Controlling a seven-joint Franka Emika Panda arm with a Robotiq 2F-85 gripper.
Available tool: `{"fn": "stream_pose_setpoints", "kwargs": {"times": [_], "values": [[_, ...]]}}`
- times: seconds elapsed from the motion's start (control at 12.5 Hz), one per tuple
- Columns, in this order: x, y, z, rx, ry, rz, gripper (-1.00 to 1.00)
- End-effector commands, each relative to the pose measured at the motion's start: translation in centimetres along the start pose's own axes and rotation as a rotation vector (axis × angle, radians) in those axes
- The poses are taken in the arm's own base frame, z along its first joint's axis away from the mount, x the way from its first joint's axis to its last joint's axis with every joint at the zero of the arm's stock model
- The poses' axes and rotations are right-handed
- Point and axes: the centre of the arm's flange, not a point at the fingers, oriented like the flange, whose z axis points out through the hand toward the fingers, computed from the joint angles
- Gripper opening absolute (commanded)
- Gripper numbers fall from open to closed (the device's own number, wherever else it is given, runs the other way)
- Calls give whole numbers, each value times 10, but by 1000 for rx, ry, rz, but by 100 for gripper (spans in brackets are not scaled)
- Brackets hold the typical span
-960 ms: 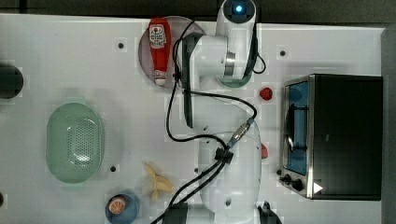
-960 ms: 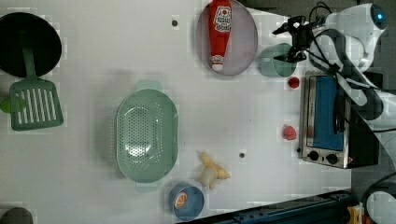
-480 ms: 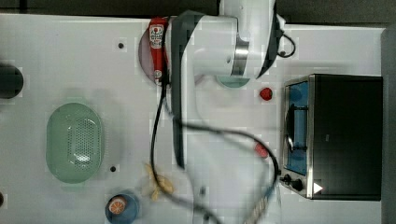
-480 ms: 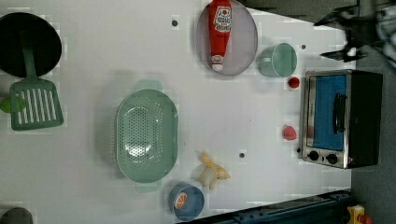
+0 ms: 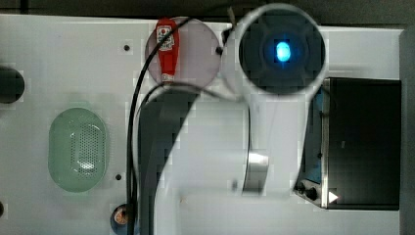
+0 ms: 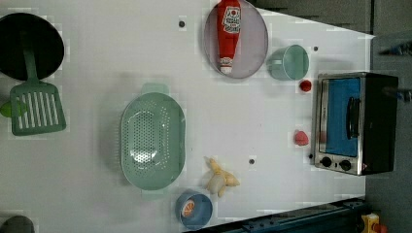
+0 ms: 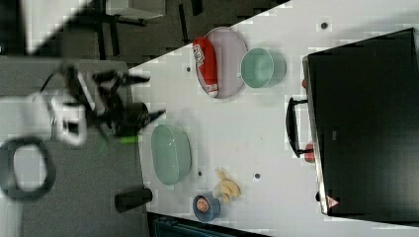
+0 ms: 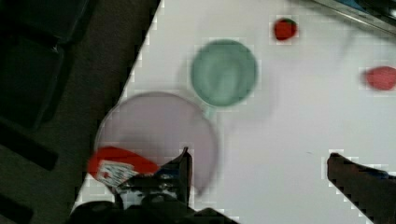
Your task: Drag mug forwards.
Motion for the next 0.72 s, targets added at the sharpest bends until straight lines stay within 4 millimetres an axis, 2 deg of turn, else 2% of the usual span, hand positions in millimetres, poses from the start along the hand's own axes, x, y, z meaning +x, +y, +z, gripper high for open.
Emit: {"fn": "stream_pose_setpoints", "kwargs": {"times": [0.08, 0.4, 0.56, 0.72], "values": [[-12, 54, 31, -118, -45, -52, 100], [-45, 116, -4, -160, -77, -79, 100], [-55, 137, -13, -187, -99, -131, 100], [-57, 147, -20, -182, -101, -144, 100]]}}
